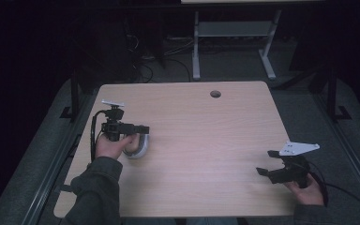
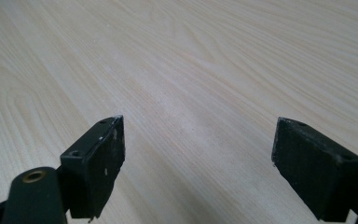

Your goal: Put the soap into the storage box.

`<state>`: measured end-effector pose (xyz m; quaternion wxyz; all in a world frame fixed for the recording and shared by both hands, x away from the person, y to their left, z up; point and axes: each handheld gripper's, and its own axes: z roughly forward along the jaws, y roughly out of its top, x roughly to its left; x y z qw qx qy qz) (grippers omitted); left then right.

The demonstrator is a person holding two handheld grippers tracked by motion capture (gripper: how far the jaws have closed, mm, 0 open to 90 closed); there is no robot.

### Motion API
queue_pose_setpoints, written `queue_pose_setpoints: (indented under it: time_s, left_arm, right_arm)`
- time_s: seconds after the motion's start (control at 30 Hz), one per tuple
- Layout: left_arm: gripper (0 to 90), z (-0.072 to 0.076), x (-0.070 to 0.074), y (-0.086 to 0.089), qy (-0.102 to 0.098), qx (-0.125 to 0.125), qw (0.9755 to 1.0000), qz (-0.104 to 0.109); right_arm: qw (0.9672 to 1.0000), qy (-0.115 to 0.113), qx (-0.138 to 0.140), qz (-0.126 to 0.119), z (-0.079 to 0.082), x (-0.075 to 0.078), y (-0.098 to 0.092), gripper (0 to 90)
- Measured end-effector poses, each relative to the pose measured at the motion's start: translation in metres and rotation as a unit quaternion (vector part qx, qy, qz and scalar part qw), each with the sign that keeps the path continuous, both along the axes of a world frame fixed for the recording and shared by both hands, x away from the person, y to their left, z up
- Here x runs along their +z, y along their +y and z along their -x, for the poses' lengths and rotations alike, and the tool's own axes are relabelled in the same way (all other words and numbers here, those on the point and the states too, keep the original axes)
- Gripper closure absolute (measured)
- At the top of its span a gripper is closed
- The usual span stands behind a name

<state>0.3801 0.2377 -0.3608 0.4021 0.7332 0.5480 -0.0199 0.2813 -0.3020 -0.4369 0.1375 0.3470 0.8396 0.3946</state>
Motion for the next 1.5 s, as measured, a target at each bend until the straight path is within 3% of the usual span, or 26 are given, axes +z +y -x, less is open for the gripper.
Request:
queue_pose_setpoints:
  time_s: [0.37, 1.07, 1.5]
  left_arm:
    - [25.5, 0.005, 0.005, 0.003, -0.013, -0.019, 0.9988, 0.044]
    - [23.4, 0.015, 0.007, 0.003, -0.031, -0.059, 0.9948, 0.077]
    - [22.4, 0.025, 0.006, 0.002, -0.033, -0.083, 0.9929, 0.078]
  right_arm:
    - [1.0, 0.001, -0.002, 0.001, 0.0, 0.0, 0.0, 16.6]
    - [0.9999, 0.002, -0.006, 0.01, 0.0, 0.0, 0.003, 16.2]
    - [0.9999, 0.004, -0.007, 0.013, 0.0, 0.0, 0.005, 16.2]
